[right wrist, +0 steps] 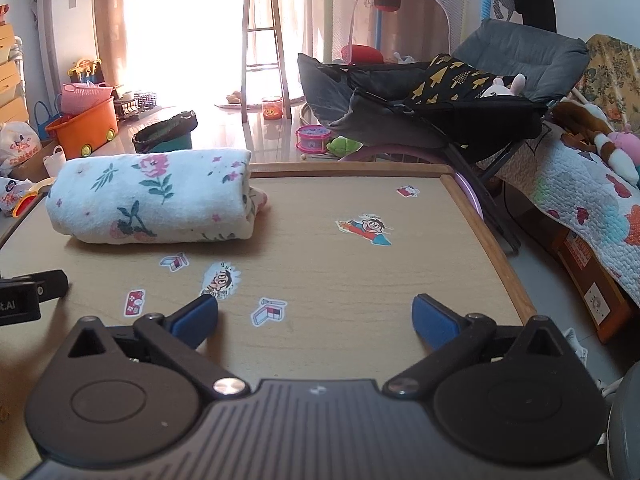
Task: Fold clothes
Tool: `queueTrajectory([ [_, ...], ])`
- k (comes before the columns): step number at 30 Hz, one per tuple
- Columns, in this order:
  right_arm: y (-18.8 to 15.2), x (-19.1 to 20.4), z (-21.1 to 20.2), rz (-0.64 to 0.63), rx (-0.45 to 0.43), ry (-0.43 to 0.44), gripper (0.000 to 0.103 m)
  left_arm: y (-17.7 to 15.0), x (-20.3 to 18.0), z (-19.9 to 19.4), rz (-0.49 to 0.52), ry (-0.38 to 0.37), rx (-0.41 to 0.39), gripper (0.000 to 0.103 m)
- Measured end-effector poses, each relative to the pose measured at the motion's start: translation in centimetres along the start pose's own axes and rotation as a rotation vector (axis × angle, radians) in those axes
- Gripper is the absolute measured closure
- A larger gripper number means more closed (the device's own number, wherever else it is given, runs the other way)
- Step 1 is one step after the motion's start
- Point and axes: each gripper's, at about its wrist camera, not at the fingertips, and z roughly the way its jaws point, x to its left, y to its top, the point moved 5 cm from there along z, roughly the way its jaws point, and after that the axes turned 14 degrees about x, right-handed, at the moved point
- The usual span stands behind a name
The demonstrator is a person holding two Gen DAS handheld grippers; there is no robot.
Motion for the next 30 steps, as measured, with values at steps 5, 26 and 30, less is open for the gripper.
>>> queueTrajectory([
  [5, -0.03, 0.01, -0.02, 0.001, 0.000, 0.000, 0.000, 0.04, -0.18, 0.26, 0.001, -0.001, 0.000, 0.000],
  [26, 0.13, 0.04, 0.10, 0.003, 0.001, 0.001, 0.000, 0.14, -0.23, 0.50, 0.004, -0.003, 0.000, 0.000],
  [30, 0.07, 0.03, 0.10, 0.003, 0.001, 0.001, 0.000, 0.07, -0.30, 0.47, 0.003, -0.003, 0.000, 0.000],
])
